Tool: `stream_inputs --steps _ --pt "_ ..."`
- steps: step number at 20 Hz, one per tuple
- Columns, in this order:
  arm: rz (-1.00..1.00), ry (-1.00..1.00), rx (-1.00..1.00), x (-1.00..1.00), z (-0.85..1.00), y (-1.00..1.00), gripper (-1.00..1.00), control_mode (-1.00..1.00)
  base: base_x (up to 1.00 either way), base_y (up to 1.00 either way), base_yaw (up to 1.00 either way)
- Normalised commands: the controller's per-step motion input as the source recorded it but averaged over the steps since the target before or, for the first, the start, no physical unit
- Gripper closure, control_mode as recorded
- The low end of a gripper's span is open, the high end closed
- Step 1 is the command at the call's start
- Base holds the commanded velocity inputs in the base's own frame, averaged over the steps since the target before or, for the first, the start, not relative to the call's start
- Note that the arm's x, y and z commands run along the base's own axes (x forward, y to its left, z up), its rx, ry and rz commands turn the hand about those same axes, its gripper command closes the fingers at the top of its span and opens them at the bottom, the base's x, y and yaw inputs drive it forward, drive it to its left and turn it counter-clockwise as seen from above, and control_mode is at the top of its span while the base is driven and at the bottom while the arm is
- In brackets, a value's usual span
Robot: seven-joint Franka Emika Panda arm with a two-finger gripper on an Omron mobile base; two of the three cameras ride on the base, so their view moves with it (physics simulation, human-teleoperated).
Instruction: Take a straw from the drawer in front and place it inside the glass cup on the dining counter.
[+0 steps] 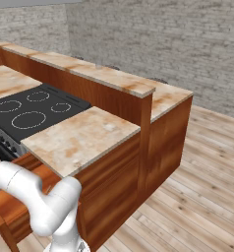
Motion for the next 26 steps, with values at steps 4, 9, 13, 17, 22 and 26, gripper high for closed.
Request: stream_inputs --steps 4,9,13,17,22,26 --pt "-0.06 0.0 0.0 0.0 0.33 0.0 -1.0 -1.0 0.0 0.0 0.0" --pt "-0.06 0.0 0.0 -0.12 0.31 0.0 -1.0 -1.0 0.0 0.0 0.0" --pt "-0.05 0.0 0.0 -0.15 0.3 0.0 -1.0 -1.0 0.0 0.0 0.0" --pt "-0.02 0.0 0.0 -0.11 0.29 0.0 -1.0 -1.0 0.0 0.0 0.0" --pt "-0.02 0.0 0.0 -0.05 0.25 0.0 1.0 -1.0 0.0 0.0 0.0" --pt "-0.02 0.0 0.0 0.0 0.32 0.0 1.0 -1.0 0.0 0.0 0.0"
